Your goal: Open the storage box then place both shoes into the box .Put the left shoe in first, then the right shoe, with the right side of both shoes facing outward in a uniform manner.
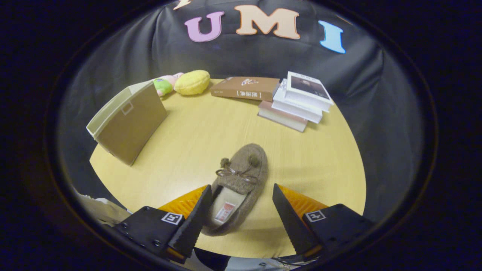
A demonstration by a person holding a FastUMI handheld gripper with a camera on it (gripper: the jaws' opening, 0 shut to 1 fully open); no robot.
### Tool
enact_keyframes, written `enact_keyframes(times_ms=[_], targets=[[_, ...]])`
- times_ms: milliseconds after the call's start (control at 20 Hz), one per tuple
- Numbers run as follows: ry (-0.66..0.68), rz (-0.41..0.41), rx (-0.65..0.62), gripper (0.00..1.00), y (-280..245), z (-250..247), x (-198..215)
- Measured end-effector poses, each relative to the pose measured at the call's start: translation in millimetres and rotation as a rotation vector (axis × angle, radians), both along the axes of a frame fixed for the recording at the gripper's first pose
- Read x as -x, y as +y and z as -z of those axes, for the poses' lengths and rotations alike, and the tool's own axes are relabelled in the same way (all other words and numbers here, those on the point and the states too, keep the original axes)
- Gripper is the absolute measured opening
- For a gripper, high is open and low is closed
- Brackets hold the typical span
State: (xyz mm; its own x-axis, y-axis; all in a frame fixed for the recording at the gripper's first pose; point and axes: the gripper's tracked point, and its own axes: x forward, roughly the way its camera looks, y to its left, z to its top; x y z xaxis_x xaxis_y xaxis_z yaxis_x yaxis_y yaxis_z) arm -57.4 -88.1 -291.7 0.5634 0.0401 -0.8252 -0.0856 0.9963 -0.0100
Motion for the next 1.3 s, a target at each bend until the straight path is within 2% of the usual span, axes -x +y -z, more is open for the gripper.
enact_keyframes(times_ms=[350, 750, 900, 1000, 1300], targets=[[0.139, 0.038, -0.014, 0.97, -14, 51, 10], [0.277, 0.11, -0.108, 0.46, -3, 70, 19], [0.295, 0.149, -0.099, 0.15, -9, 71, 20], [0.294, 0.188, -0.098, 0.04, -14, 70, 19], [0.27, 0.252, -0.167, 0.04, -5, 54, 16]])
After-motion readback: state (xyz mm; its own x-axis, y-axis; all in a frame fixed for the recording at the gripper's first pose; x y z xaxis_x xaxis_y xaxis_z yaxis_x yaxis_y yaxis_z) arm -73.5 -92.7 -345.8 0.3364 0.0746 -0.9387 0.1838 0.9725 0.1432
